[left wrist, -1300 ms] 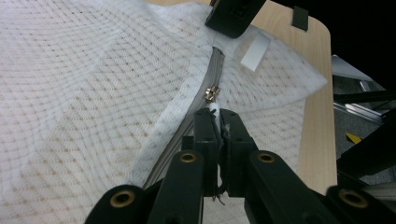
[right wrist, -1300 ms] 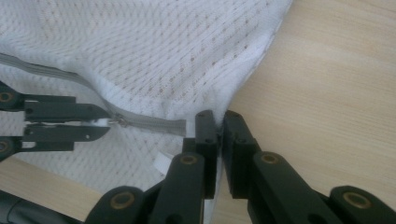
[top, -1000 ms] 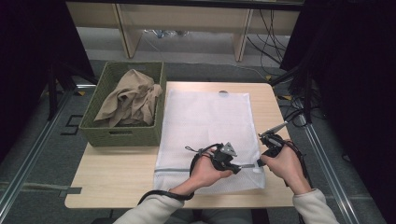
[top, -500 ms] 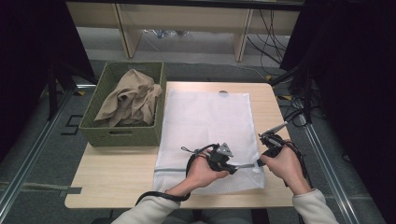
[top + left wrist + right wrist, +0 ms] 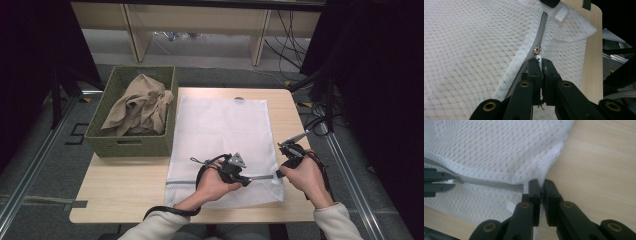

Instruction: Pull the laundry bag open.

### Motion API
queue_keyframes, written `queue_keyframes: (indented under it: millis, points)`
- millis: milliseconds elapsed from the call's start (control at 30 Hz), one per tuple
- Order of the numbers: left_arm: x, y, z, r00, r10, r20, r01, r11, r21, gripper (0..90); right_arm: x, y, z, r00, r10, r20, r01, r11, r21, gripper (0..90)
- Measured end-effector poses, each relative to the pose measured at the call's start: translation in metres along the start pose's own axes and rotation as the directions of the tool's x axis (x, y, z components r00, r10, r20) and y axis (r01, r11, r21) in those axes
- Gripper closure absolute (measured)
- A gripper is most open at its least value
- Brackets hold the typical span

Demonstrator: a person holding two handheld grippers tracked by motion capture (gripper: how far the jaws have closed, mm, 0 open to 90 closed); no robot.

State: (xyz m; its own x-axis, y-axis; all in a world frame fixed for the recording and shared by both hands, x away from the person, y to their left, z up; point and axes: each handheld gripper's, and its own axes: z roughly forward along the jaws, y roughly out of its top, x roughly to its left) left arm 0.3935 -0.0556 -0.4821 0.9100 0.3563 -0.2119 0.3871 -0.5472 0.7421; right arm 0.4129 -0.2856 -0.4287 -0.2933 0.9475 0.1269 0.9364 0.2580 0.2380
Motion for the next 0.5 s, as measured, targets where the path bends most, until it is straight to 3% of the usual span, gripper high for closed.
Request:
queue_keyframes:
  millis: [100, 133, 400, 467, 500]
  points:
    - [0.0007, -0.0012, -0.0011, 1.0000, -0.003, -0.001, 0.003, 1.0000, -0.004, 86.5, 0.0003, -0.0001, -0.0001, 0.9999, 0.013, 0.009, -0.013, 1.000, 0.004, 86.4]
    - [0.0006, -0.0019, -0.0020, 0.9999, -0.010, -0.003, 0.010, 1.0000, 0.000, 86.5, 0.0044, -0.0004, -0.0015, 0.9979, 0.064, 0.011, -0.064, 0.998, 0.022, 86.4]
    - [0.0017, -0.0044, -0.0063, 0.9999, -0.006, -0.015, 0.007, 0.9999, 0.009, 86.5, 0.0032, -0.0004, -0.0018, 0.9986, 0.051, 0.012, -0.052, 0.999, 0.011, 86.4]
    - [0.0024, -0.0062, -0.0084, 0.9998, -0.007, -0.019, 0.007, 0.9999, 0.008, 86.5, 0.0051, -0.0008, -0.0027, 0.9956, 0.094, 0.007, -0.094, 0.995, 0.021, 86.4]
    - [0.0024, -0.0062, -0.0084, 0.9998, -0.007, -0.019, 0.007, 0.9999, 0.008, 86.5, 0.0012, -0.0006, -0.0018, 0.9987, 0.049, 0.009, -0.049, 0.999, 0.013, 86.4]
